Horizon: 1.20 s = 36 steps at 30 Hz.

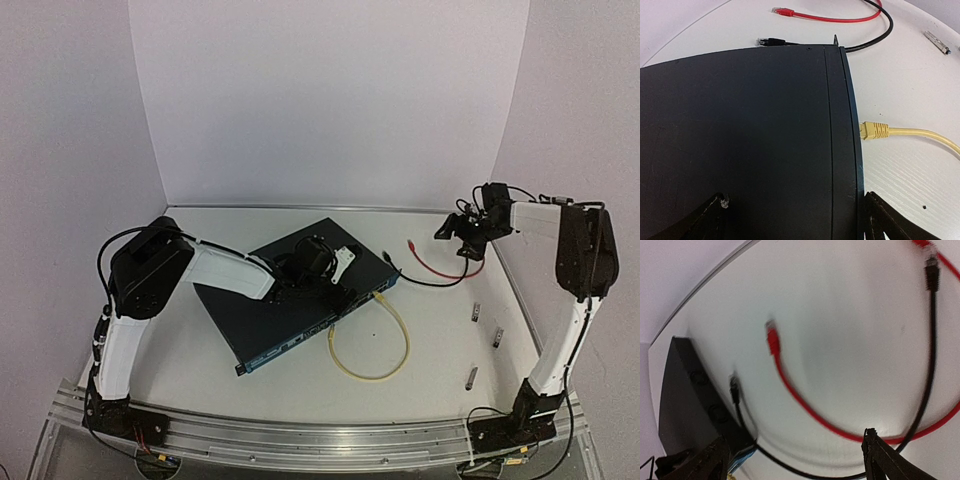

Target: Pull the plug from the switch port

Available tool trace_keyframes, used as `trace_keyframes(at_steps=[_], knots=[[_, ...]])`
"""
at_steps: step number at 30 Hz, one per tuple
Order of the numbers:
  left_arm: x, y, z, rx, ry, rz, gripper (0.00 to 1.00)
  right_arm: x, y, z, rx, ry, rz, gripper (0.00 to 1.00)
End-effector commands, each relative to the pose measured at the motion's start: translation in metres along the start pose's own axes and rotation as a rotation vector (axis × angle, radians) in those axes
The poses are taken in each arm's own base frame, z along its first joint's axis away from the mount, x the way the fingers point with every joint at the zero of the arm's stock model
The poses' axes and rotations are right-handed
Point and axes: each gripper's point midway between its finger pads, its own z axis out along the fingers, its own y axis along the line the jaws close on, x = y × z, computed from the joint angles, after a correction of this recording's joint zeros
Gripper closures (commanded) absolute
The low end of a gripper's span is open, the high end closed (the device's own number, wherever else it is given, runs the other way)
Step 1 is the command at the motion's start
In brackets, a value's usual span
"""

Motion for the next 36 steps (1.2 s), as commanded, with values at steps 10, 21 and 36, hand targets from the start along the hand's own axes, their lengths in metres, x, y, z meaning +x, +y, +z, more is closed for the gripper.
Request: trace_keyframes(at_steps=[10,21,36], knots=[[0.117,0.039,0.002,-0.077,0.332,-0.113,0.08,0.163,0.095,0.014,-0.471,0.38,-0.048,0.17],[0.119,0.038,0.002,-0.073,0.335,-0.127,0.08,0.182,0.07,0.063,-0.481,0.395,0.036,0.28],[0.123,0.039,0.003,-0.08,0.347,-0.131,0.08,0.2,0.068,0.081,-0.542,0.42,0.08,0.48]])
